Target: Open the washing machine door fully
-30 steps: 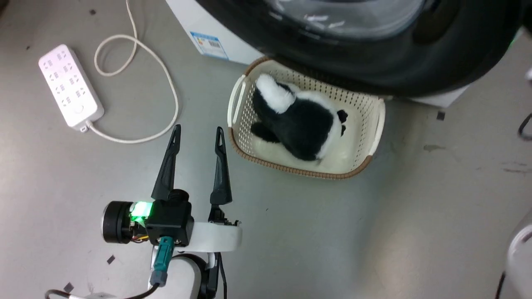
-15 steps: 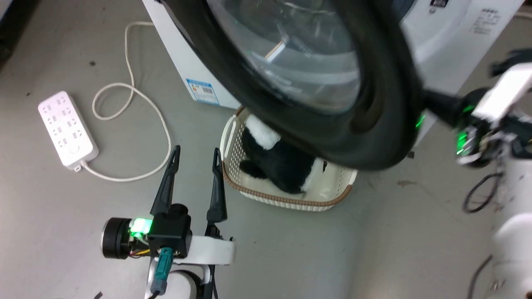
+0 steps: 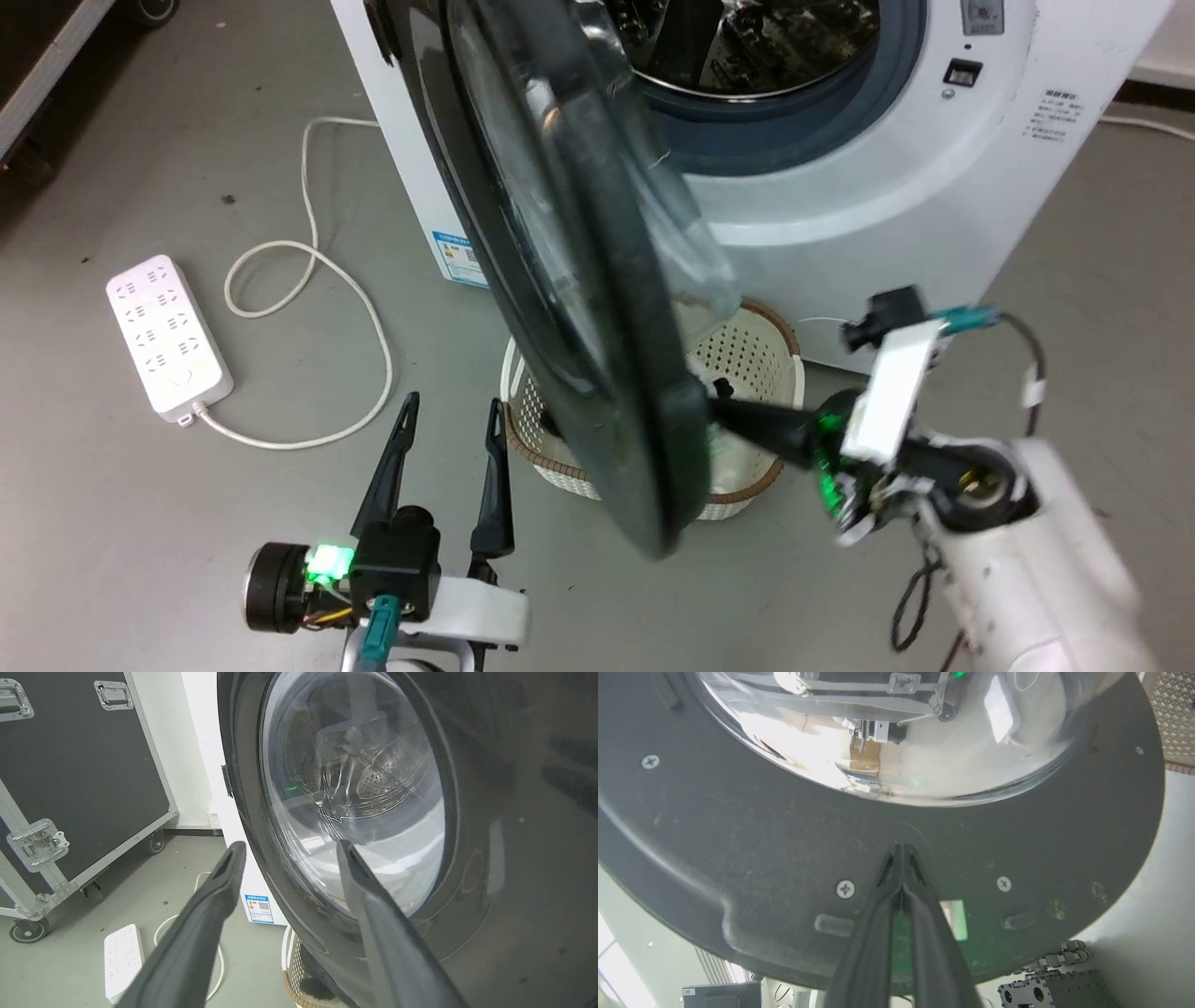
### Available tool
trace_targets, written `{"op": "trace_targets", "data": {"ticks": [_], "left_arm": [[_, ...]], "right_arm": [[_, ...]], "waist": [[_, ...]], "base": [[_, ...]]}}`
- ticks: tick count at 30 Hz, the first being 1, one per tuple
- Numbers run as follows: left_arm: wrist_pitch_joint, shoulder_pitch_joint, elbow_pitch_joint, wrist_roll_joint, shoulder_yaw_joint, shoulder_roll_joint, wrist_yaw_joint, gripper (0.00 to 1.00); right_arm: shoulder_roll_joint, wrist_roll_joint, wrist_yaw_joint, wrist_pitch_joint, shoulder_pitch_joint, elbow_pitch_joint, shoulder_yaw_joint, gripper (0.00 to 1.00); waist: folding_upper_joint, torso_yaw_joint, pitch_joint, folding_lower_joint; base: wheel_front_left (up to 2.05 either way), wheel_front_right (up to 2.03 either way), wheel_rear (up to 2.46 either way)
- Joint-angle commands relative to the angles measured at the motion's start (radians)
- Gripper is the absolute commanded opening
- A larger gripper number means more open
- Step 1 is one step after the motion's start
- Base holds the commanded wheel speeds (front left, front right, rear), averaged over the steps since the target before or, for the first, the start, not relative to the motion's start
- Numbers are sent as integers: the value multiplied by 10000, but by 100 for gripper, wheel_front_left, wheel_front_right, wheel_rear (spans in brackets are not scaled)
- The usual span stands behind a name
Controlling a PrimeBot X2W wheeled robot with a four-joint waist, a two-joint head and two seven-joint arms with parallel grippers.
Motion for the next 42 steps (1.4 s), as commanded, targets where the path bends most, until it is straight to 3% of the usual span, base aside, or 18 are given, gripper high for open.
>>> {"op": "trace_targets", "data": {"ticks": [1, 5, 8, 9, 10, 16, 24, 29, 32, 33, 36, 37, 39, 42], "left_arm": [[-53, 161, 74, -63, -20, -32, -45, 100], [-53, 265, 145, -85, -12, -53, -98, 100], [-53, 317, 162, -134, 82, -62, -124, 100], [-53, 325, 157, -144, 117, -58, -150, 100], [-53, 330, 145, -159, 159, -49, -180, 100], [-53, 392, -68, -309, 571, 2, -331, 100], [-53, 699, -244, -434, 1148, 58, -487, 100], [-53, 870, -319, -462, 1431, 51, -585, 100], [-53, 944, -360, -470, 1500, 36, -625, 100], [-53, 1031, -363, -502, 1577, 22, -679, 100], [-53, 1133, -347, -521, 1692, -3, -737, 100], [-53, 1133, -347, -521, 1692, -3, -737, 100], [-53, 1211, -323, -523, 1758, -33, -791, 100], [-53, 1279, -251, -538, 1786, -53, -842, 100]], "right_arm": [[35, 276, 10, -267, 297, -173, 468, 0], [35, 490, 10, -731, 503, -318, 1113, 0], [35, 379, 10, -1271, 502, -327, 1007, 0], [35, 371, 10, -1495, 490, -288, 866, 66], [35, 353, 10, -1681, 450, -269, 726, 100], [-521, -802, 10, -3487, 397, -1137, -101, 100], [-1928, -4856, 10, -7465, 1361, -3020, -330, 100], [-2434, -7407, 10, -9580, 2359, -3813, -542, 100], [-2469, -8339, 10, -10147, 2779, -4056, -671, 100], [-2442, -9410, 10, -10686, 3247, -4313, -827, 100], [-2157, -10981, 10, -11214, 4018, -4718, -1245, 100], [-2157, -10981, 10, -11214, 4018, -4718, -1245, 100], [-1676, -12205, 10, -11448, 4808, -5191, -1533, 100], [-1312, -12915, 10, -11542, 5333, -5472, -1647, 100]], "waist": [[0, 13, -52, 1], [0, 40, -121, 1], [0, 8, -206, 1], [0, -12, -228, 1], [0, -42, -249, 1], [0, -415, -463, 1], [0, -1201, -947, 1], [0, -1673, -1121, 1], [0, -1823, -1168, 1], [0, -1959, -1240, 1], [0, -2099, -1307, 1], [0, -2099, -1307, 1], [0, -2202, -1333, 1], [0, -2256, -1358, 1]], "base": [[0, 0, 0], [0, 0, 0], [0, 0, 0], [0, 0, 0], [0, 0, 0], [0, 0, 0], [0, 0, 0], [0, 0, 0], [0, 0, 0], [0, 0, 0], [0, 0, 0], [0, 0, 0], [0, 0, 0], [0, 0, 0]]}}
